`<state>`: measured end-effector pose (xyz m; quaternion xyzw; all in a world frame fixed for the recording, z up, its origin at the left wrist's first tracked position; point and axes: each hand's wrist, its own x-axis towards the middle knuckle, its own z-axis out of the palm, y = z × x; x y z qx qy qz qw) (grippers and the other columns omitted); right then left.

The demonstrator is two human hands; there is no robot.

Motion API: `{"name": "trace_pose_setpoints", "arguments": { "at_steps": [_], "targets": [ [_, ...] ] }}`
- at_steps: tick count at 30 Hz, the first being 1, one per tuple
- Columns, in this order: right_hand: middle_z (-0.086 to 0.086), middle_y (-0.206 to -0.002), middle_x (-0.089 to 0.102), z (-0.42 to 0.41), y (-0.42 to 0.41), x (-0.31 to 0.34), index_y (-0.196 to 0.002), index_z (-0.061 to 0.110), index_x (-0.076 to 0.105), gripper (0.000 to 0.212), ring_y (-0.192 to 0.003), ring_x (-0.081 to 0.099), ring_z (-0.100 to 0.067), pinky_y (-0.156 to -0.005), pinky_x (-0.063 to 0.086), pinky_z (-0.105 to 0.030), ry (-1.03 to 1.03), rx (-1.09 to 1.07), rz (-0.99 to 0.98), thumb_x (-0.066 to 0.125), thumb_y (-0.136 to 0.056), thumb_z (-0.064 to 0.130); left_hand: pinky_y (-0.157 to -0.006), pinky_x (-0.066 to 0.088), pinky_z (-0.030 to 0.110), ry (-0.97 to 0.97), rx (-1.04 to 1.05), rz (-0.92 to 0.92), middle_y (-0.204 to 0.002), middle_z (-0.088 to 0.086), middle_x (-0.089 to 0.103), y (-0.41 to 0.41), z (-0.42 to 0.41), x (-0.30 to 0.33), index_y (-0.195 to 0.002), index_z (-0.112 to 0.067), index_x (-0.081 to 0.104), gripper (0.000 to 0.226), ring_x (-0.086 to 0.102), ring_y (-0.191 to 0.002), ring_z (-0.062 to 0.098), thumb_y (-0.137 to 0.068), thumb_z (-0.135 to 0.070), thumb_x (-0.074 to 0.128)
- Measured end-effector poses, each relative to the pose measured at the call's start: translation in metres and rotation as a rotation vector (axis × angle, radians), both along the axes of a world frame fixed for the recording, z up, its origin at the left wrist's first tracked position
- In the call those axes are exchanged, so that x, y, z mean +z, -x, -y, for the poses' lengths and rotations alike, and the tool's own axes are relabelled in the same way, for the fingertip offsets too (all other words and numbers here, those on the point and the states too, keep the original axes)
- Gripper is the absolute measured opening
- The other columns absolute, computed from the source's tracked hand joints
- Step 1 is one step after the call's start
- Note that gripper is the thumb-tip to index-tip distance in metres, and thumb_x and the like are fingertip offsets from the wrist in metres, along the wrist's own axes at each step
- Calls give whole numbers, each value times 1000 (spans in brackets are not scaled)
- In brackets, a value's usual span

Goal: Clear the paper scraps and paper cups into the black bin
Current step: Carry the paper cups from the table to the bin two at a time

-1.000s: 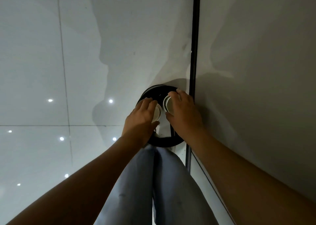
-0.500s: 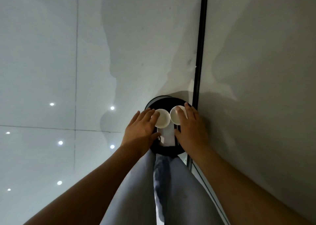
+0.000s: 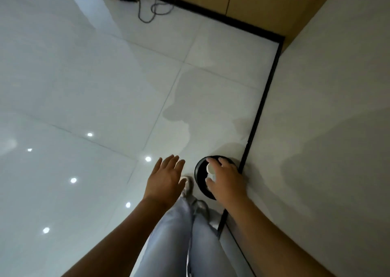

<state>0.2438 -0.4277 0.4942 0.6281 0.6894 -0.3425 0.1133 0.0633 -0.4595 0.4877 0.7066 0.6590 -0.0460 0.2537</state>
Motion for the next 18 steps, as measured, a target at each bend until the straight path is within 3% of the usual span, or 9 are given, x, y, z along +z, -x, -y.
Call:
{"name": "trace_pose_setpoints", "arguments": {
  "at_steps": [8, 18],
  "targets": [
    [-3, -151, 33, 25, 111, 115, -148, 31, 29, 57, -131, 38, -27, -101, 42, -37, -67, 413, -4, 52, -96, 35, -119, 12, 35, -13, 423, -56, -151, 3, 33, 87, 102, 113, -143, -18, 33, 53, 23, -142, 19, -96, -38, 47],
    [-1, -152, 31, 145, 333, 175, -150, 30, 22, 62, -132, 36, -25, -103, 40, -35, -125, 946, -37, 51, -96, 35, -118, 14, 35, -53, 982, -85, -146, 0, 38, 239, 284, 166, -143, -17, 33, 54, 30, -137, 18, -96, -38, 48]
  ]
}}
